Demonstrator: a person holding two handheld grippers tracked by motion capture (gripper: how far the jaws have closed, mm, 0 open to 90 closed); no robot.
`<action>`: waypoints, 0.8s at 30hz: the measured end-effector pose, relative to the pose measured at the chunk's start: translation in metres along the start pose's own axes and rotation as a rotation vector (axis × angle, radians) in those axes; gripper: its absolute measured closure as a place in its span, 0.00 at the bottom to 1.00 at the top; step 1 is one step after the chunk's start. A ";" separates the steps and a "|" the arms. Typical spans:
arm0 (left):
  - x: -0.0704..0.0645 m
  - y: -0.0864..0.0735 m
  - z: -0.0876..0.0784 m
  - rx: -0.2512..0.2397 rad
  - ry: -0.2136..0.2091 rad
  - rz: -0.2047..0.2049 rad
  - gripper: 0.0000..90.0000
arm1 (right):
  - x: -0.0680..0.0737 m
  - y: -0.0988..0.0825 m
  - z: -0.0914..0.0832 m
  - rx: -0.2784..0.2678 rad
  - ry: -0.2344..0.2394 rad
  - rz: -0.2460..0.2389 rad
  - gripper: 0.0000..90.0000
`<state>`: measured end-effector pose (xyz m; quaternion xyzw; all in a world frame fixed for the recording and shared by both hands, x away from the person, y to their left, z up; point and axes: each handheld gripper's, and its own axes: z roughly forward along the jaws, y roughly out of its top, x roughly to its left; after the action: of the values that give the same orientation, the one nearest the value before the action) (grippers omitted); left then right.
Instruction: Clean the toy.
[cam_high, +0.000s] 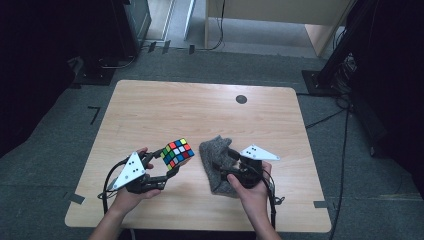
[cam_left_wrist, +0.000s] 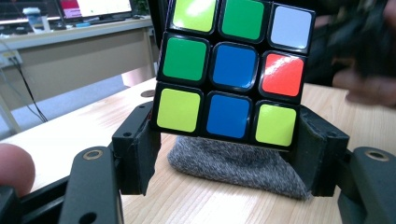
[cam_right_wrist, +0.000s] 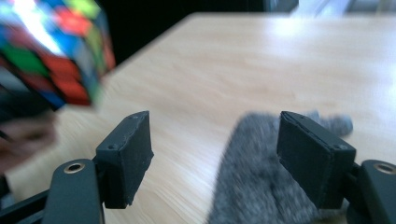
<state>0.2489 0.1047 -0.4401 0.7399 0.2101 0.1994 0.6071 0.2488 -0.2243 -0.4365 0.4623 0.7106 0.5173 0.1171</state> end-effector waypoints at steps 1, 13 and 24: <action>0.002 0.000 0.000 -0.002 0.001 -0.016 0.37 | -0.002 -0.003 0.004 0.018 -0.010 -0.004 0.29; 0.006 0.000 -0.002 -0.011 0.007 -0.053 0.37 | -0.006 -0.044 0.052 0.269 -0.205 -0.170 0.52; 0.002 -0.002 0.001 -0.004 -0.020 -0.042 0.37 | -0.014 -0.040 0.039 0.214 -0.172 -0.124 0.88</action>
<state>0.2506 0.1049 -0.4425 0.7361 0.2193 0.1798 0.6147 0.2600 -0.2122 -0.4915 0.4700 0.7763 0.3888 0.1592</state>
